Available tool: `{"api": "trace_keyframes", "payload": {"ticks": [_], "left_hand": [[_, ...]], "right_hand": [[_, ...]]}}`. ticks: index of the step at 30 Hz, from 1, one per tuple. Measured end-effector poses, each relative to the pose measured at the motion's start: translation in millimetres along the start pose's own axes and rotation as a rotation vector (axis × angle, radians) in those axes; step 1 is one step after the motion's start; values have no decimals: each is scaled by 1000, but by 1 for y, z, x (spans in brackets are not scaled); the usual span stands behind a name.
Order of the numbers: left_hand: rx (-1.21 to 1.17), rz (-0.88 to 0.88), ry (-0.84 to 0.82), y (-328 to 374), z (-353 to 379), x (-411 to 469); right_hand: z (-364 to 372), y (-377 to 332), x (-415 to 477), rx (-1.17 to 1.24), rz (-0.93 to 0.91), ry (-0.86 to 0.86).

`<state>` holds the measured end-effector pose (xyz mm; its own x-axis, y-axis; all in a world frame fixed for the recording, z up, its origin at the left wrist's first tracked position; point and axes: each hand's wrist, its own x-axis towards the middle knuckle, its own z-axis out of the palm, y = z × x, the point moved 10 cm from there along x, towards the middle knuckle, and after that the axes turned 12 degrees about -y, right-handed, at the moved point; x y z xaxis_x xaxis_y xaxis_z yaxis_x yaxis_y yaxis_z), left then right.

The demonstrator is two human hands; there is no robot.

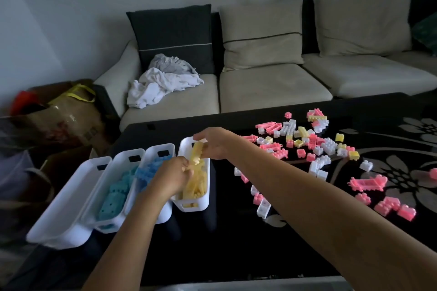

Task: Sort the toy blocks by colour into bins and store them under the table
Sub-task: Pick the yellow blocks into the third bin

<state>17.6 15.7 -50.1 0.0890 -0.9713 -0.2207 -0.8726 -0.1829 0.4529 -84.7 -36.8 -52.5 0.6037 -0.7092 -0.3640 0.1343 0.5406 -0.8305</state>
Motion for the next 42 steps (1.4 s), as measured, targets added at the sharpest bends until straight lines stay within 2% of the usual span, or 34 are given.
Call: {"api": "trace_keyframes", "payload": {"ticks": [4, 10, 12, 14, 16, 19, 23, 29, 33, 38, 42], "left_hand": [[-19, 6, 97, -4, -13, -3], [-98, 20, 203, 2, -24, 1], [-151, 95, 246, 16, -27, 2], [-215, 214, 248, 43, -26, 1], [-250, 340, 211, 78, -18, 2], [-286, 452, 123, 122, 1, 9], [-199, 499, -18, 174, 42, 36], [-32, 448, -124, 209, 95, 101], [52, 409, -60, 222, 105, 137], [203, 265, -66, 215, 121, 170], [243, 204, -38, 209, 126, 179]], "right_hand": [[0, -8, -1, -80, 2, -25], [-29, -28, -23, -179, -91, -25], [-47, -36, -40, -256, -121, -25], [-71, -43, -55, -431, -143, -4], [-103, -53, -70, -751, -170, 91], [-161, -60, -92, -1199, -174, 329], [-229, -59, -111, -1345, -84, 533], [-261, -54, -101, -1414, -36, 551], [-259, -59, -80, -1516, -92, 553], [-244, -58, -62, -1719, -76, 439], [-251, -49, -54, -1741, 0, 372]]}}
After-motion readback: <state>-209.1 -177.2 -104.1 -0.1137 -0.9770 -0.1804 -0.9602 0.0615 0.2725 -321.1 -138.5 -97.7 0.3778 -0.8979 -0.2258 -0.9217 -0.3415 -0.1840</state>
